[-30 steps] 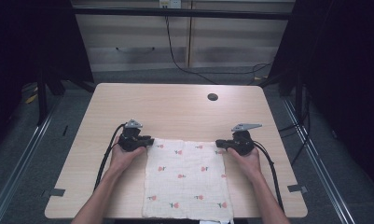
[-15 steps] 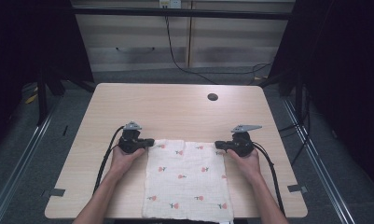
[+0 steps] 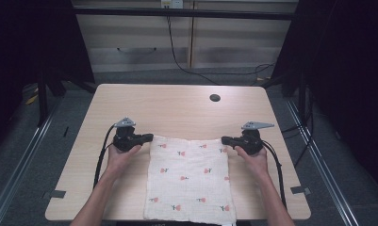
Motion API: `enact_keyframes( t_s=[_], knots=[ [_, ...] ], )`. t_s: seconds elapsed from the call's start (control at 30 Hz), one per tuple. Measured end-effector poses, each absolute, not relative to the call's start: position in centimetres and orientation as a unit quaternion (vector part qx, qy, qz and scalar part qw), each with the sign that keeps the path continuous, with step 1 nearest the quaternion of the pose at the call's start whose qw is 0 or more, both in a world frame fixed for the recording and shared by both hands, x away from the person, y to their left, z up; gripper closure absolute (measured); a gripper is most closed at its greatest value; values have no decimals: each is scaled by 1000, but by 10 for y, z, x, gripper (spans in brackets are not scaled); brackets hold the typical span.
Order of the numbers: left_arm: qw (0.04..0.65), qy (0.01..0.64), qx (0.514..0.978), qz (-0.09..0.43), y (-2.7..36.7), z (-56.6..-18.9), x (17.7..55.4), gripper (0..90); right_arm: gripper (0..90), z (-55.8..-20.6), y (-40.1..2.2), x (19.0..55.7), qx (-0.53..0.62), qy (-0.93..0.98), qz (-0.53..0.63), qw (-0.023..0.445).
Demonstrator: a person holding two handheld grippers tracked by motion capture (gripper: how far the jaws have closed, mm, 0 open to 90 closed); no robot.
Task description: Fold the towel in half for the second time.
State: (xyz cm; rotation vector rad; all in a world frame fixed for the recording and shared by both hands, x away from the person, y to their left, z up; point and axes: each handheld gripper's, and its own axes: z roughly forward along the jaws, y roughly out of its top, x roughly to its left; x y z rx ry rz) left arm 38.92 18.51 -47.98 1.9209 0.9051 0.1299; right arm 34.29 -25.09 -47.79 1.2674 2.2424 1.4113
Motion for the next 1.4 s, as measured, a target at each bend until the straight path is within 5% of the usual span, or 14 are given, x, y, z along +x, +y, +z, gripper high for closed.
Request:
enact_keyframes(
  t_s=[1.4],
  knots=[
    [551,343,754,101,189,-381,400,884,870,-396,-258,368,410,753,494,147]
  ],
)
